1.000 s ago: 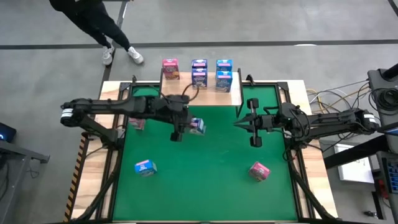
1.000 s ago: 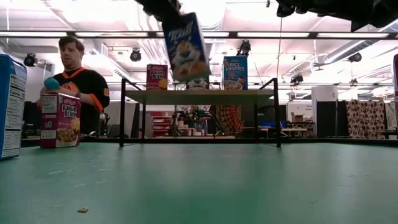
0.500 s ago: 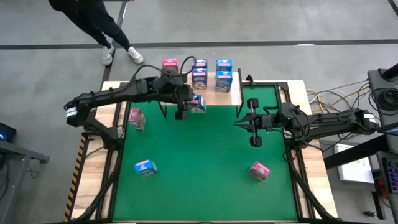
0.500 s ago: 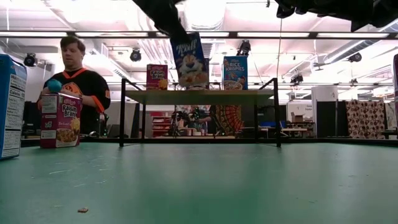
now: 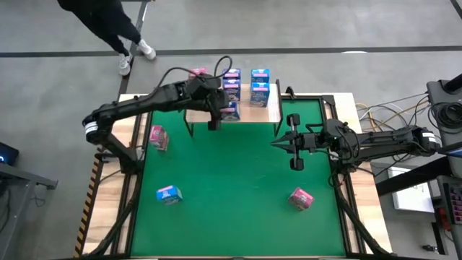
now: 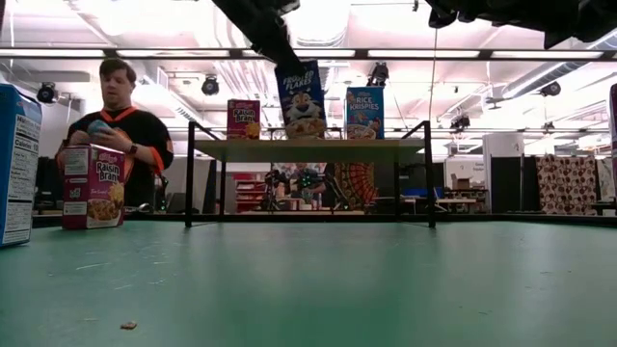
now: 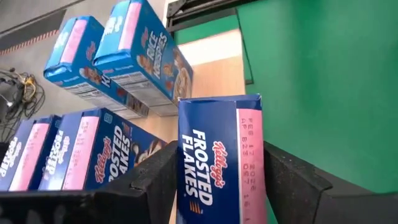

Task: Stack cereal on shelf
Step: Put the blue cereal box on the shelf aligned with the other blue cereal boxes

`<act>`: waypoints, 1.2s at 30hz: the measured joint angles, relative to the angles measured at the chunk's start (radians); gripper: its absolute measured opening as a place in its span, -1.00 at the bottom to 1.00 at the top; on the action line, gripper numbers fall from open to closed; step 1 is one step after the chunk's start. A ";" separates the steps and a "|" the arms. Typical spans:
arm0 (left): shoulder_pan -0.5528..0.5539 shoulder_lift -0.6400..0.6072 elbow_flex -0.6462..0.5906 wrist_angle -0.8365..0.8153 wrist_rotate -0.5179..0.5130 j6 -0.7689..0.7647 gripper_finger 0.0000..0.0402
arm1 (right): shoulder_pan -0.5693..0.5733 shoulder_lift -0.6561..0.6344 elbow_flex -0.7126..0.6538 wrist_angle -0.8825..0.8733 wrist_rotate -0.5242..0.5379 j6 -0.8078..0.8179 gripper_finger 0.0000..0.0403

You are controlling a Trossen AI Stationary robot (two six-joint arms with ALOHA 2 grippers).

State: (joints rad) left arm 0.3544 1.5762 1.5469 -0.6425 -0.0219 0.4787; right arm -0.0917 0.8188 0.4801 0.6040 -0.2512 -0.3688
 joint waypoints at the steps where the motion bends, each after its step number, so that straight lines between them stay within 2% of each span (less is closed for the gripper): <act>1: 0.005 0.005 0.001 -0.005 -0.002 0.004 -0.03 | 0.000 0.000 0.000 -0.001 0.000 -0.001 -0.94; 10: 0.038 0.052 0.012 -0.002 -0.005 0.008 -0.03 | 0.000 0.000 0.000 -0.001 0.000 -0.007 -0.94; 26: 0.047 0.054 0.012 0.017 -0.002 0.048 -0.02 | 0.000 0.000 0.001 -0.001 0.016 -0.006 -0.94; 36: 0.050 0.052 0.012 0.028 -0.002 0.029 0.25 | 0.000 0.000 0.001 -0.001 0.017 -0.006 -0.94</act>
State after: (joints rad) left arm 0.4042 1.6283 1.5585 -0.6142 -0.0238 0.5082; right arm -0.0921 0.8188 0.4808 0.6027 -0.2344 -0.3746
